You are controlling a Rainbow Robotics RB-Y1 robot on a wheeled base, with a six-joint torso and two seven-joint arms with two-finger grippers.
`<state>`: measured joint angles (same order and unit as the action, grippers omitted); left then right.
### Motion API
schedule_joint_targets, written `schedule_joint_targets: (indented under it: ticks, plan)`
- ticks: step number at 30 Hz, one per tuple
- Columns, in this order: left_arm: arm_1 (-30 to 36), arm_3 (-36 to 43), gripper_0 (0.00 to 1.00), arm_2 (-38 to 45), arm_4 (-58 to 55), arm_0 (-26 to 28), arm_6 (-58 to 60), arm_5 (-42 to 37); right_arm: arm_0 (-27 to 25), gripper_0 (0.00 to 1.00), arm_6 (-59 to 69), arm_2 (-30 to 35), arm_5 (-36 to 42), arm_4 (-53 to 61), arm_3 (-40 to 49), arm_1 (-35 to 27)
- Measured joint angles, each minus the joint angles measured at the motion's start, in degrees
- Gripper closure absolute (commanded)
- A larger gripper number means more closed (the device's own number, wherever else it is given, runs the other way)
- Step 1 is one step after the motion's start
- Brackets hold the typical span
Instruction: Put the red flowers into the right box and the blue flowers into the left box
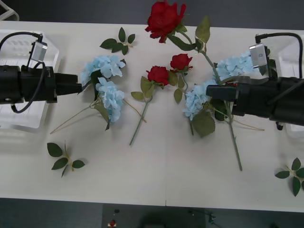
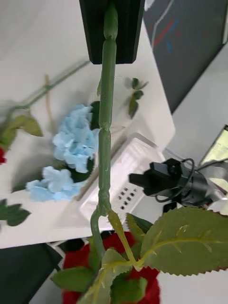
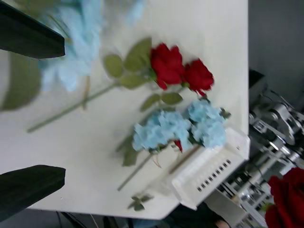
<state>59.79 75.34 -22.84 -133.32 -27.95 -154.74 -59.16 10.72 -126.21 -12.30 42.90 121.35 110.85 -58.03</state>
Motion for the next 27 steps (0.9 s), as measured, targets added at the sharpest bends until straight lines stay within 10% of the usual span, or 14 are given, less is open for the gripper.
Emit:
schedule_joint_targets:
  ticks: [14, 27]
  plan:
    - [-1.25, -4.19, 0.36, 7.00, 39.12, -7.04, 0.00, -7.66, 0.03, 1.00, -0.01, 5.18, 0.80, -9.50, -21.90, -25.35]
    - [-18.91, -4.13, 0.35, 6.88, 68.06, -9.44, 4.58, -6.88, 0.03, 1.00, 0.00, 5.05, 8.58, -22.87, -40.68, -27.28]
